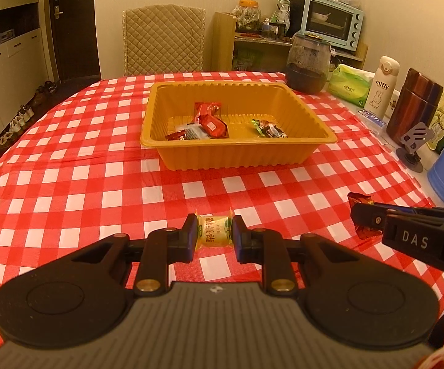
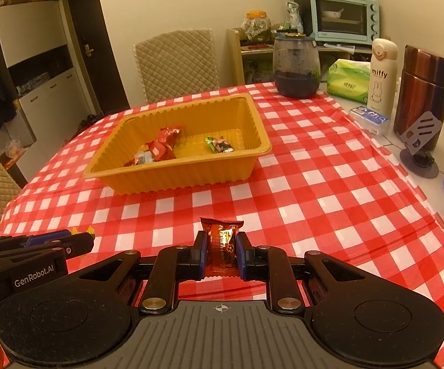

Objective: Organize snacks
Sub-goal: 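Carry both candies over the orange tray with both grippers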

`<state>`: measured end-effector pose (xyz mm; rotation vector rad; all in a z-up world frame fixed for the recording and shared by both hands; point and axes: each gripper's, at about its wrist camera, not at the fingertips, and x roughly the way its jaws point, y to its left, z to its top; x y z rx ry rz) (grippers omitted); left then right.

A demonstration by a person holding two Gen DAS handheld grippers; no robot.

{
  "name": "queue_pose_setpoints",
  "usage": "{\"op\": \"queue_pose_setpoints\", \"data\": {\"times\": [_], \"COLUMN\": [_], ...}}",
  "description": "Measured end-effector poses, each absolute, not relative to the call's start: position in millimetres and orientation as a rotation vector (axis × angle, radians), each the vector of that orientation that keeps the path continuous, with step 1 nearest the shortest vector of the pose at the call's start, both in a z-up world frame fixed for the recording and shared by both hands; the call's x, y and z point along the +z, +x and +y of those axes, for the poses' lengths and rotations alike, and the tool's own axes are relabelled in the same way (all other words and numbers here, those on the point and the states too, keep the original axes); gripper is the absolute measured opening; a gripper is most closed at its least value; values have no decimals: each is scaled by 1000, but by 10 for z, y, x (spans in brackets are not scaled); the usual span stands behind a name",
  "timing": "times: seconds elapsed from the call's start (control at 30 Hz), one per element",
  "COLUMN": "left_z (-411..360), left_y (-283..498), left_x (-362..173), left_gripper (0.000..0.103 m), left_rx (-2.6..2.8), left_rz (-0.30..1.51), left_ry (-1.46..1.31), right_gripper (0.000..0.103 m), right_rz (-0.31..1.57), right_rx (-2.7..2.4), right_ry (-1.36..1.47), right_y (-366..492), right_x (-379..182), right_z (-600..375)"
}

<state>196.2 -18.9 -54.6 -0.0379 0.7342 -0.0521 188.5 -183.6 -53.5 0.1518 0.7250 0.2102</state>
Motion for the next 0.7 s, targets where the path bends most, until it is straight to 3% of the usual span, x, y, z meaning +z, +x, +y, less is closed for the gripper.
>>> {"op": "queue_pose_setpoints", "data": {"times": [0.7], "left_z": [-156], "left_y": [2139], "left_x": [-319], "left_gripper": [21], "left_rx": [-77], "left_rz": [710], "left_ry": [-41], "right_gripper": [20], "right_rz": [717], "right_rx": [220], "right_ry": [138], "right_y": [2025], "right_x": [-408], "right_z": [-1846]}}
